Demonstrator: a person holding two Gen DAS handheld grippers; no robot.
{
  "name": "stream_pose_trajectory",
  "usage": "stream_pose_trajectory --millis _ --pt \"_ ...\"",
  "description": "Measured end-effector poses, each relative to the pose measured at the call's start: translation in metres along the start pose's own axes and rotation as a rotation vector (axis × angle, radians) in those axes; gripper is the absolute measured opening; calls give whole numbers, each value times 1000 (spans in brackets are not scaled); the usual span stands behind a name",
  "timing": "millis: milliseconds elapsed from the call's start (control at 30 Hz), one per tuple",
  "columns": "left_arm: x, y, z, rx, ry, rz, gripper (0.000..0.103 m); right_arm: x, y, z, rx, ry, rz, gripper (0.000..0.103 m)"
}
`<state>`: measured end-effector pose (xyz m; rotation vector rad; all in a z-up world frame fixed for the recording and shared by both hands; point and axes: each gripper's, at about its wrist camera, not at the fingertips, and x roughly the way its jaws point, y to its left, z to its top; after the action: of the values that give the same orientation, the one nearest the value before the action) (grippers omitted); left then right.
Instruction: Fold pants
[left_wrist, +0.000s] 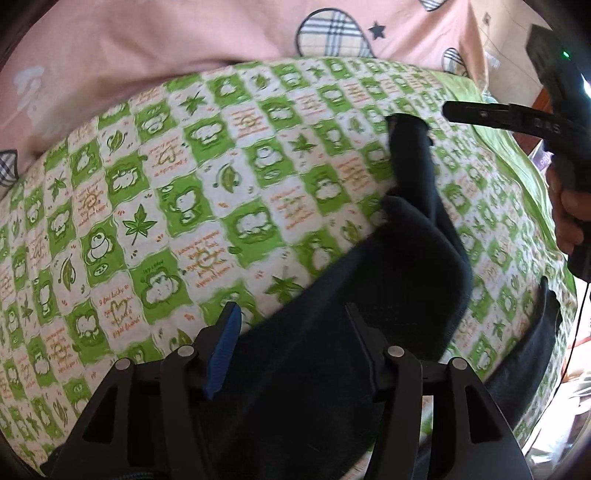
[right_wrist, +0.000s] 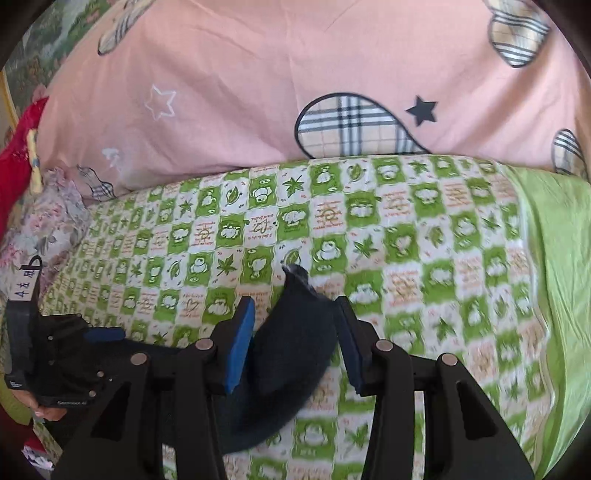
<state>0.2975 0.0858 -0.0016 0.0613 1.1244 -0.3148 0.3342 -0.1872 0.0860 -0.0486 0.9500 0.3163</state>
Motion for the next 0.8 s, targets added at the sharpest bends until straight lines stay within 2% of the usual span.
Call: stream_pose_trajectory --millis 133,233,267,300,400,433,467,600,667,700,800 --pt "13 9 9 21 41 -35 63 42 11 16 -58 80 -24 46" --pt "26 8 12 51 83 -36 63 63 12 19 -79 112 -45 45" --pt "30 7 12 59 92 -29 63 65 10 18 -77 109 -53 32" --pt "34 5 11 71 106 -26 63 66 8 18 -75 109 -52 11" --pt "38 -5 7 109 117 -36 43 59 -1 16 -60 90 -27 10" --pt "36 -8 5 120 118 -55 21 52 -4 13 -58 73 -29 9" --pt "34 -11 4 127 123 -73 11 46 -8 12 -48 60 -24 8" --pt "11 -35 -9 199 80 -30 5 10 -34 0 40 -21 26 7" --pt "-9 -42 -19 199 45 -31 5 -16 -55 -13 95 -77 71 6" --pt "-17 -44 -22 198 30 -30 5 -22 -62 -11 107 -87 81 6" --pt "-44 -56 -43 184 -15 -36 4 -48 -85 -35 150 -131 121 6"
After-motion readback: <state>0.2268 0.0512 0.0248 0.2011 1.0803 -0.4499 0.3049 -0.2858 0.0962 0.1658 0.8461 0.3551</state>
